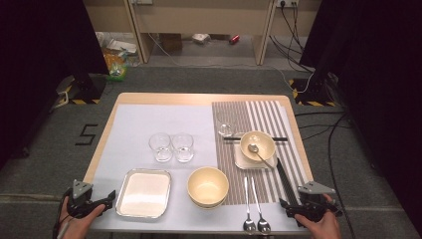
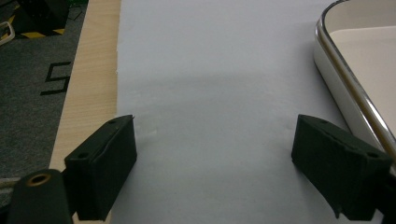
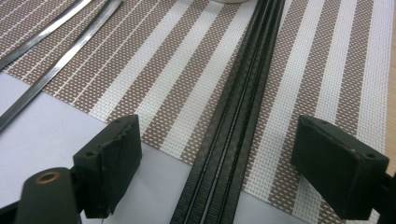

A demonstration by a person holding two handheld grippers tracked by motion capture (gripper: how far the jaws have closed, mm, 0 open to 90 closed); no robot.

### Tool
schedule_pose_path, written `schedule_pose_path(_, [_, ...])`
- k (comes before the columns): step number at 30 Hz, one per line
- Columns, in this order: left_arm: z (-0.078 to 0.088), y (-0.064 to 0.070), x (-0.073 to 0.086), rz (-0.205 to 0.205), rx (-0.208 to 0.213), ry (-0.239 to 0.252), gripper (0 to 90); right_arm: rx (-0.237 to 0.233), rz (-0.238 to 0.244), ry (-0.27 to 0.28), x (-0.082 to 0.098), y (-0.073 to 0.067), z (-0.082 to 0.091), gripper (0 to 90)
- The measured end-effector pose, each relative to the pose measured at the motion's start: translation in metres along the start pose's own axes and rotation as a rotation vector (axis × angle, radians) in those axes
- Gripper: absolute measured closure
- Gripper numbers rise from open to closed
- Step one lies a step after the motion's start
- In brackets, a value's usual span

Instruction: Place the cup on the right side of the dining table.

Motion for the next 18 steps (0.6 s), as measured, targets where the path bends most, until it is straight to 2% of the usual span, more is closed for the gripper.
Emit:
schedule_pose_path(12, [0.0, -0.0001, 0.0, 0.0, -0.001, 0.0, 12.9, 0.004, 0.013, 0.022, 0.0023, 0.0014, -0.0003, 15.8])
schedule_pose_path(18, [-0.0001, 0.0, 0.0, 0.001, -0.001, 0.001, 12.9, 0.002, 0.004, 0.022, 0.0027, 0.0009, -0.0004, 15.7])
Point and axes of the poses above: each handheld gripper's, and its own axes: z roughly backward along the jaws, x roughly out of its underside, y roughly to its right, the point moved 2 cm from there along -z, roughly forward along the jaws, and after that the axes turned 1 degree about -z, right-handed, at the moved point
